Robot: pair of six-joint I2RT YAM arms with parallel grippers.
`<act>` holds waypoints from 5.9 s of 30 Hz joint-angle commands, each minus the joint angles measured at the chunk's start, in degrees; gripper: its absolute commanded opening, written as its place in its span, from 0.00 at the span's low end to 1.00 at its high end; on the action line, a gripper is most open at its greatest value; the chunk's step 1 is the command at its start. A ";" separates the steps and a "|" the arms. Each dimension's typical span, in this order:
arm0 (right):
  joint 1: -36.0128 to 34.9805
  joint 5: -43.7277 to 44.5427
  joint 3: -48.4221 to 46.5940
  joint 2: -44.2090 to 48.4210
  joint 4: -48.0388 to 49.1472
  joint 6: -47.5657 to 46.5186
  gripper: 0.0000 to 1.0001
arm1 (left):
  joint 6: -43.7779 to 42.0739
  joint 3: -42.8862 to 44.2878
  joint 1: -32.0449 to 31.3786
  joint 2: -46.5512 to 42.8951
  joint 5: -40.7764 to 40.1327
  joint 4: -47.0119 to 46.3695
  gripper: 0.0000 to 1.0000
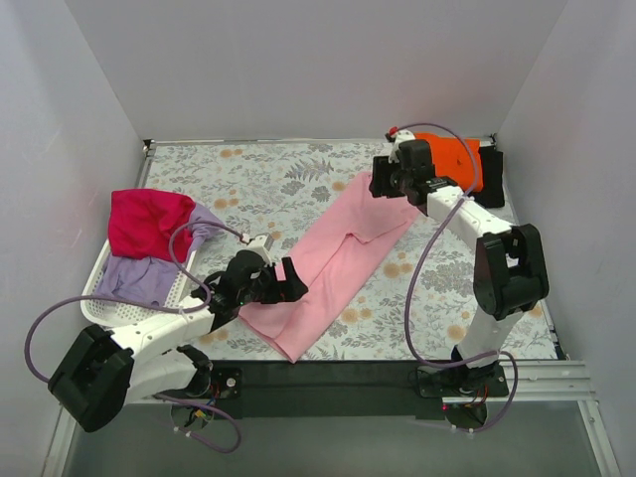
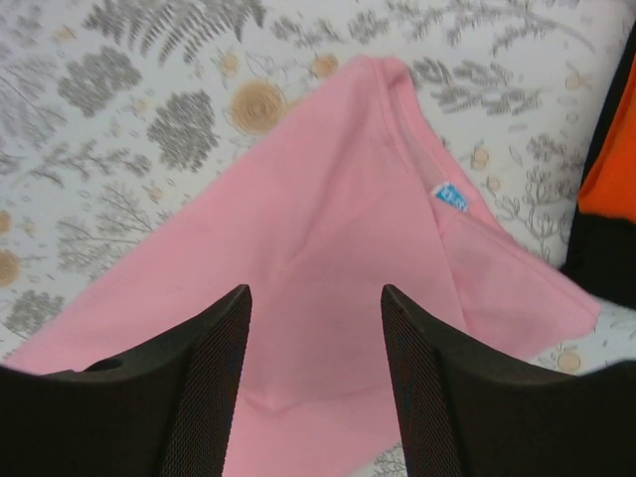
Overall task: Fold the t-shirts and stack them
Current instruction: Fold the tshirt
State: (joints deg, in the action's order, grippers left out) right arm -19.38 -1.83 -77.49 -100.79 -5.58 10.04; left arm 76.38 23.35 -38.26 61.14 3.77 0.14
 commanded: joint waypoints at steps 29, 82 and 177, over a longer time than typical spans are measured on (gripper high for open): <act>-1.81 -8.62 -25.58 -34.63 -6.80 -1.25 0.48 | 6.59 2.83 -15.79 19.97 4.76 -13.32 0.83; -12.70 -3.09 37.85 39.00 -9.26 7.80 0.65 | 11.60 3.80 -12.72 0.55 -9.40 10.05 0.87; -30.11 -11.78 48.40 36.37 -24.02 14.04 0.01 | 9.23 0.20 -14.21 4.95 14.94 12.60 0.00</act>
State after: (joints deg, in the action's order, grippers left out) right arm -49.17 -9.23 -26.79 -63.68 -23.20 27.83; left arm 87.11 22.15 -52.25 65.69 14.46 10.81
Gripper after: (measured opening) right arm 0.020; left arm 0.013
